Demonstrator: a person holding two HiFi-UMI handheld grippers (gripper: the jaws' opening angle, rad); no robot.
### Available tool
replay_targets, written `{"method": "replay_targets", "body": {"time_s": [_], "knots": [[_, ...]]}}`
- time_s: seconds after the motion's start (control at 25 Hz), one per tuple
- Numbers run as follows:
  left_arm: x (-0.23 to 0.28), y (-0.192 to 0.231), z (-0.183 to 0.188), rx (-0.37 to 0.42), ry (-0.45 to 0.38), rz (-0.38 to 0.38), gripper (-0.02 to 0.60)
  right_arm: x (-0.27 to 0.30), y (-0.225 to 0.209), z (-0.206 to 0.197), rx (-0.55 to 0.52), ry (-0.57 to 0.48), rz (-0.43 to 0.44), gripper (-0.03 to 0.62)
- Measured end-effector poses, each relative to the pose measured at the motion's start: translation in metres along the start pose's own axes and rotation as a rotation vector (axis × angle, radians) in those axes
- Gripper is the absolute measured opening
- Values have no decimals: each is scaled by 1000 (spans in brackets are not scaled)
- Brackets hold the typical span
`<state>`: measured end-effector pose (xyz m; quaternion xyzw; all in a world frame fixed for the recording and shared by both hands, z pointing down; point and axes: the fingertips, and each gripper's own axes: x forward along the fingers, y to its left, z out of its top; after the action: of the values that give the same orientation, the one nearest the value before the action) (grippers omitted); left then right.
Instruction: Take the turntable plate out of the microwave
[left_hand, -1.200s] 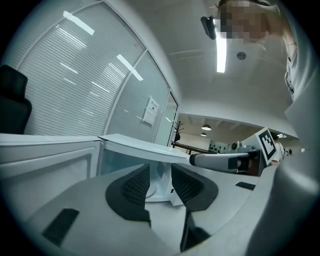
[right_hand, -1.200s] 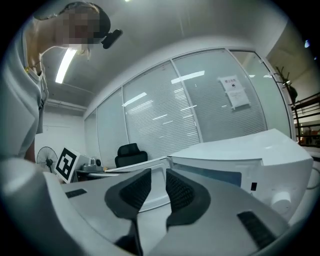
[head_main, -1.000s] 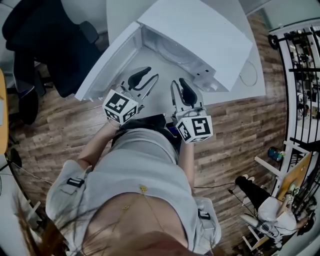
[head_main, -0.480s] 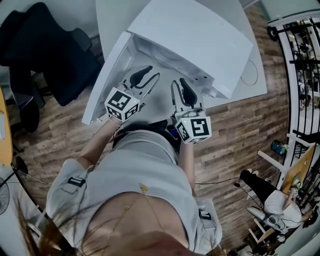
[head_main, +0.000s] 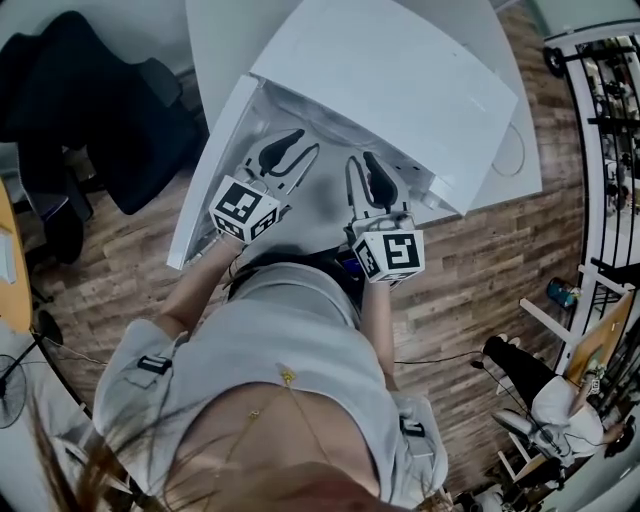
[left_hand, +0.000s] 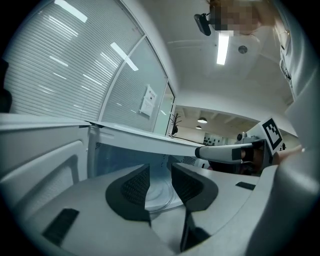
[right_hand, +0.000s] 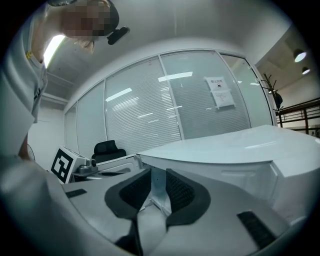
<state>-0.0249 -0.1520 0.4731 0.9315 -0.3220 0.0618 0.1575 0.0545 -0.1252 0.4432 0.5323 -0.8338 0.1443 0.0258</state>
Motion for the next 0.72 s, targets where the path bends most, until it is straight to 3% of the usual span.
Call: {"method": "replay_targets", "body": {"time_s": [0.24,0.52,0.72], "knots": [[10,14,-10,-26,23,21,138,16,-6,-17,11,44,-2,98],[30,32,-45,-174,81,58,138,35,-20,-60,72,129,-21,98],[40,41,-72,-216,154,91,138,45,-29,-94,165,202,-53,98]]}}
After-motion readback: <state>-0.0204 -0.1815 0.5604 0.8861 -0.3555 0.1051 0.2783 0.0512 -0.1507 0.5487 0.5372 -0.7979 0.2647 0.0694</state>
